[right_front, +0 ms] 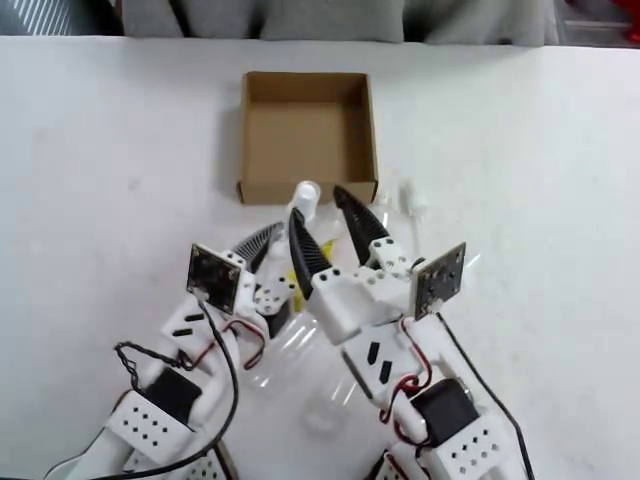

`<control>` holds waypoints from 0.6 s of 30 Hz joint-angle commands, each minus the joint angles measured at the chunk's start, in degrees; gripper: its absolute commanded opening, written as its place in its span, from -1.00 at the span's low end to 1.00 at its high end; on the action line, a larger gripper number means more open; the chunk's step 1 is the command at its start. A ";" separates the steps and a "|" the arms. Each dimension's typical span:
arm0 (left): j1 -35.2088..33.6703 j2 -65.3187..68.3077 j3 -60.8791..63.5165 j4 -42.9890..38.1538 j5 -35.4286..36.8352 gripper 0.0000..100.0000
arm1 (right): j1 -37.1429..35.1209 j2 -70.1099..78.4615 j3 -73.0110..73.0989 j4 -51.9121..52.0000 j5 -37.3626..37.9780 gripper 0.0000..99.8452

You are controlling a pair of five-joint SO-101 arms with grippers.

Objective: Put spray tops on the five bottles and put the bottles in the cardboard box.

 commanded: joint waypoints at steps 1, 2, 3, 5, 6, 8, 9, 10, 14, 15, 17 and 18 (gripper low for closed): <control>-0.92 -1.36 -0.97 -1.67 -0.62 -0.95 | -0.04 -0.48 -7.65 5.14 -2.73 -0.62; -0.92 -1.36 -0.97 -1.67 -0.62 -0.95 | -0.31 -0.48 -8.53 6.55 -2.90 -0.62; -0.92 -1.36 -0.97 -1.67 -0.62 -0.95 | -0.40 -0.48 -9.14 7.78 -2.90 -0.62; -0.92 -1.36 -0.97 -1.67 -0.62 -0.95 | -0.48 -0.48 -10.02 9.63 -2.90 -0.63; -0.92 -1.36 -0.97 -1.67 -0.62 -0.95 | -0.31 -0.48 -10.37 10.07 -2.90 -0.63; -0.92 -1.36 -0.97 -1.67 -0.62 -0.95 | -0.04 -0.57 -11.16 10.59 -2.55 -0.63; -0.92 -1.36 -0.97 -1.67 -0.62 -0.95 | 0.04 -0.57 -11.78 11.03 -2.46 -0.64; -0.92 -1.36 -0.97 -1.67 -0.62 -0.95 | 0.31 -0.57 -12.48 11.82 -2.46 -0.66; -0.92 -1.36 -0.97 -1.67 -0.62 -0.95 | 3.65 -0.57 -15.65 13.32 -2.46 -0.96; -0.92 -1.36 -0.97 -1.67 -0.62 -0.95 | 5.23 -0.48 -16.26 13.32 -2.46 -0.99; -0.92 -1.36 -0.97 -1.67 -0.62 -0.95 | 8.57 -0.04 -17.14 13.23 -2.73 -0.92; -0.92 -1.36 -0.97 -1.67 -0.62 -0.95 | 10.59 0.13 -17.49 12.97 -2.73 -0.94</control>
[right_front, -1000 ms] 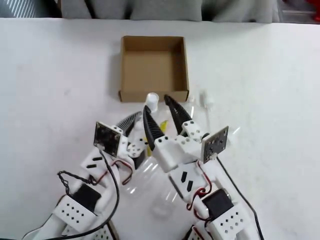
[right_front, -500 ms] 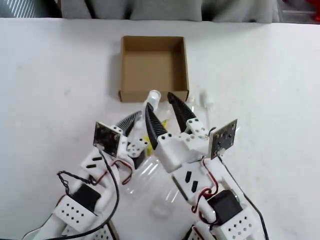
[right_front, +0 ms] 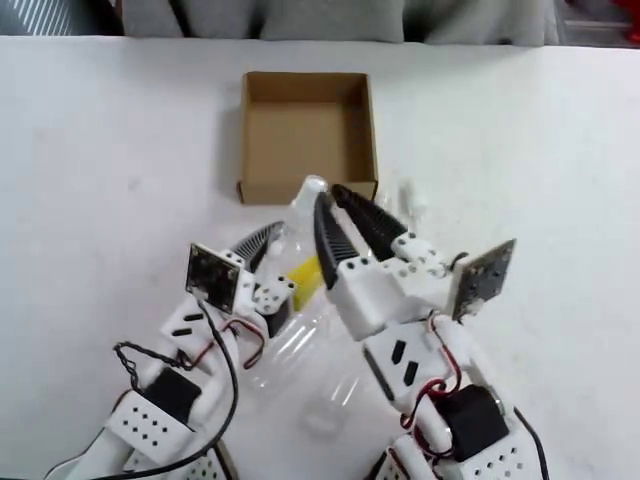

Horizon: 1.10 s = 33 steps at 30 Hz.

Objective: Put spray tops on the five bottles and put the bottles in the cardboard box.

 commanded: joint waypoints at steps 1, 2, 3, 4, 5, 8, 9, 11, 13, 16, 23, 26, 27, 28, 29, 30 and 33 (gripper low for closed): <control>-0.57 -1.36 -0.97 -1.67 -0.62 -0.95 | 8.13 0.13 -4.40 -0.31 -0.53 -0.97; -0.57 -1.36 -0.97 -1.67 -0.62 -0.95 | 9.80 0.31 -4.40 -0.48 -0.53 -0.97; -0.57 -1.36 -0.97 -1.67 -0.62 -0.95 | 11.21 0.84 -4.31 -1.10 -0.53 -0.96; -0.57 -1.36 -0.97 -1.67 -0.62 -0.95 | 12.53 1.98 -4.31 -1.54 -0.44 -0.96; -0.57 -1.36 -0.97 -1.67 -0.62 -0.95 | 13.58 3.65 -4.31 -1.80 -0.53 -0.97; -0.40 -1.36 -1.05 -1.67 -0.35 -0.95 | 14.64 11.03 -4.31 -3.21 -0.62 -0.97; -0.22 -1.36 -1.05 -1.67 -0.35 -0.95 | 14.55 13.85 -4.31 -3.91 -0.62 -0.97; -0.13 -1.36 -1.05 -1.67 -0.35 -0.95 | 14.29 18.59 -4.57 -6.55 -0.70 -0.97; -0.13 -1.36 -1.05 -1.67 -0.35 -0.95 | 14.02 22.37 -4.75 -10.42 -0.70 -0.97; -0.13 -1.36 -0.97 -1.67 -0.35 -0.95 | 11.74 27.65 -4.57 -15.43 -0.18 -0.97; -0.04 -1.36 -0.79 -1.67 -0.62 -0.95 | 6.37 34.15 -4.75 -22.64 -0.09 -0.97; -0.04 -1.36 -0.70 -1.58 -0.62 -0.95 | 4.62 32.92 -4.57 -22.55 -0.09 -0.97; -0.04 -1.36 -0.70 -1.58 -0.62 -0.95 | 4.26 32.13 -4.48 -22.55 -0.09 -0.97; -0.04 -1.36 -0.70 -1.58 -0.62 -0.95 | 4.09 31.25 -4.31 -22.46 -0.09 -0.97; -0.04 -1.36 -0.70 -1.58 -0.62 -0.95 | 4.09 30.55 -4.31 -22.02 -0.09 -0.97; -0.04 -1.36 -0.70 -1.58 -0.62 -0.95 | 4.09 29.67 -4.31 -20.97 -0.09 -0.97; -0.04 -1.36 -0.70 -1.67 -0.62 -0.95 | 4.00 26.42 -4.31 -17.63 -0.09 -0.97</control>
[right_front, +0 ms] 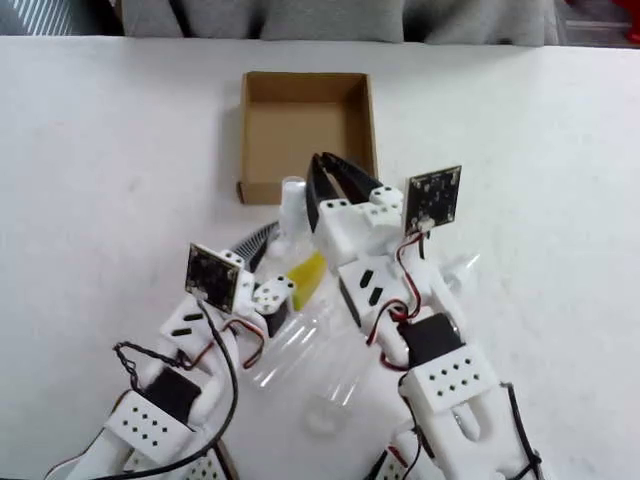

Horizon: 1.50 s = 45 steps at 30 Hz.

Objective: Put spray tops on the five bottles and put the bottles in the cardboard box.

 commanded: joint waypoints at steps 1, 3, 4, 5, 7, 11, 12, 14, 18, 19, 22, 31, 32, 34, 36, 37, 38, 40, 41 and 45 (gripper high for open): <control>0.04 -1.36 -0.70 -1.67 -0.44 -0.95 | -0.66 -5.67 -2.46 4.26 -0.09 -0.97; 0.04 -1.36 -0.70 -1.67 -0.44 -0.95 | -0.57 -7.96 -2.46 6.29 -0.09 -0.97; -0.04 -1.36 -0.70 -1.67 -0.44 -0.95 | -0.48 -9.01 -2.46 7.16 -0.09 -0.97; -0.04 -1.36 -0.70 -1.67 -0.44 -0.95 | -0.22 -9.80 -2.46 7.96 -0.09 -0.97; -0.04 -1.36 -0.70 -1.67 -0.53 -0.95 | 0.57 -11.30 -2.37 9.45 -0.09 -0.97; -0.48 -1.36 -0.79 -1.67 -0.53 -0.95 | 7.43 -13.67 -2.37 15.60 -0.53 -0.97; -0.48 -1.36 -0.79 -1.67 -0.53 -0.95 | 9.98 -14.20 -2.11 17.63 -0.53 -0.97; -0.57 -1.36 -0.88 -1.67 -0.53 -0.95 | 15.25 -15.34 -0.88 20.62 -0.53 -0.97; -0.66 -1.36 -0.97 -1.76 -0.53 -0.95 | 24.66 -17.98 4.57 22.29 -0.18 -0.97; -1.19 -1.36 -1.05 -1.85 -0.53 -0.95 | 26.33 -18.68 6.33 22.02 -0.18 -0.97; -3.12 -1.36 -1.05 -6.51 -0.35 -0.95 | 30.11 -20.97 10.90 22.02 -0.18 -0.97; -12.00 0.92 -15.74 -11.43 -0.35 -0.95 | 32.75 -29.67 23.56 22.02 -0.09 -0.97; -12.62 2.77 -18.73 -11.43 -0.44 -0.95 | 32.75 -31.08 24.62 22.02 -0.09 -0.97; -14.02 8.40 -24.88 -11.43 -0.26 -0.95 | 32.75 -33.89 26.37 22.02 0.00 -0.97; -15.43 16.04 -32.09 -11.43 -0.26 -0.95 | 32.75 -37.05 28.22 22.02 0.00 -0.97; -16.22 20.18 -35.69 -11.43 -0.26 -0.95 | 32.75 -38.64 29.19 22.02 0.00 -0.97; -17.01 24.31 -39.30 -11.43 -0.26 -0.95 | 32.75 -40.31 30.15 22.02 0.00 -0.97; -18.07 31.96 -45.45 -11.69 -0.26 -0.95 | 32.75 -44.00 32.09 22.02 0.00 -0.97; -18.51 35.56 -48.26 -11.78 -0.26 -0.95 | 32.75 -45.85 33.05 22.02 0.09 -0.97; -18.77 46.55 -56.18 -11.87 -0.18 -0.95 | 32.66 -47.87 34.11 23.16 4.66 -0.97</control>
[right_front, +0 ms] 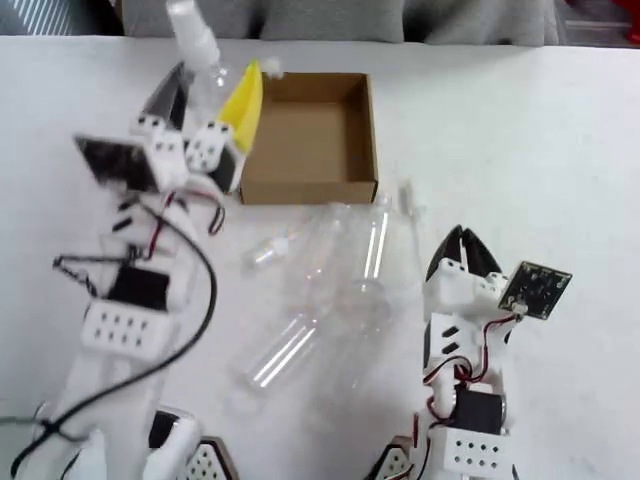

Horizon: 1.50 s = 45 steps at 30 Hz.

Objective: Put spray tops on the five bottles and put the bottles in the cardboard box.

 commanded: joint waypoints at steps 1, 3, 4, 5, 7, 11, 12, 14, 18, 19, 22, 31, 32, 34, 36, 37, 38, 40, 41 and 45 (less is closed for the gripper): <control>-0.75 12.18 -11.52 -1.67 0.00 -0.95 | 0.57 -1.45 0.79 1.27 4.40 -0.97; -0.57 15.87 -12.92 -3.25 0.00 -0.95 | 0.48 -1.10 0.79 1.19 4.57 -0.97; -0.48 17.63 -13.01 -5.36 0.00 -0.95 | 0.40 -1.10 0.79 1.19 4.66 -0.97; -0.40 19.30 -12.84 -8.18 0.00 -0.95 | 0.31 -0.92 0.79 1.19 4.66 -0.97; -0.40 23.08 -12.84 -13.89 0.09 -0.95 | 0.31 -0.84 0.79 1.19 4.66 -0.97; -0.57 31.25 -12.92 -24.79 0.09 -0.95 | 0.31 -0.92 0.79 1.19 4.66 -0.97; -0.66 33.36 -13.10 -26.73 0.09 -0.95 | 0.31 -1.01 0.79 1.19 4.66 -0.97; -0.75 37.49 -13.36 -30.07 0.09 -0.95 | 0.31 -1.01 0.79 1.19 4.66 -0.97; -0.40 45.05 -13.63 -37.89 0.09 -0.95 | 0.31 -1.01 0.79 1.19 4.66 -0.97; -0.40 46.99 -14.33 -39.74 0.09 -0.95 | 0.31 -1.01 0.79 1.19 4.66 -0.97; -0.57 53.49 -17.76 -43.16 0.09 -0.96 | 0.31 -0.92 0.79 1.19 4.66 -0.96; -1.45 71.87 -33.58 -46.24 -0.18 -0.96 | 0.31 -0.75 0.79 1.19 4.75 -0.96; -1.71 73.36 -35.16 -46.68 -0.18 -0.96 | 0.31 -0.75 0.79 1.19 4.75 -0.96; -2.42 76.26 -38.07 -46.86 0.00 -0.96 | 0.31 -0.75 0.79 1.19 4.75 -0.96; -3.12 78.99 -40.88 -46.86 -0.18 -0.96 | 0.31 -0.75 0.79 1.19 4.75 -0.96; -3.65 80.31 -42.20 -46.86 -0.09 -0.96 | 0.22 -0.75 0.79 1.19 4.75 -0.96; -4.00 81.63 -43.60 -46.86 -0.09 -0.96 | 0.22 -0.75 0.79 1.19 4.75 -0.96; -4.70 84.35 -46.42 -46.77 -0.09 -0.96 | 0.22 -0.75 0.79 1.19 4.75 -0.96; -4.88 85.76 -47.82 -46.77 -0.09 -0.96 | 0.22 -0.75 0.79 1.19 4.75 -0.96; -4.97 90.59 -53.10 -46.59 -0.26 -0.96 | 0.22 -0.75 0.79 1.19 4.75 -0.96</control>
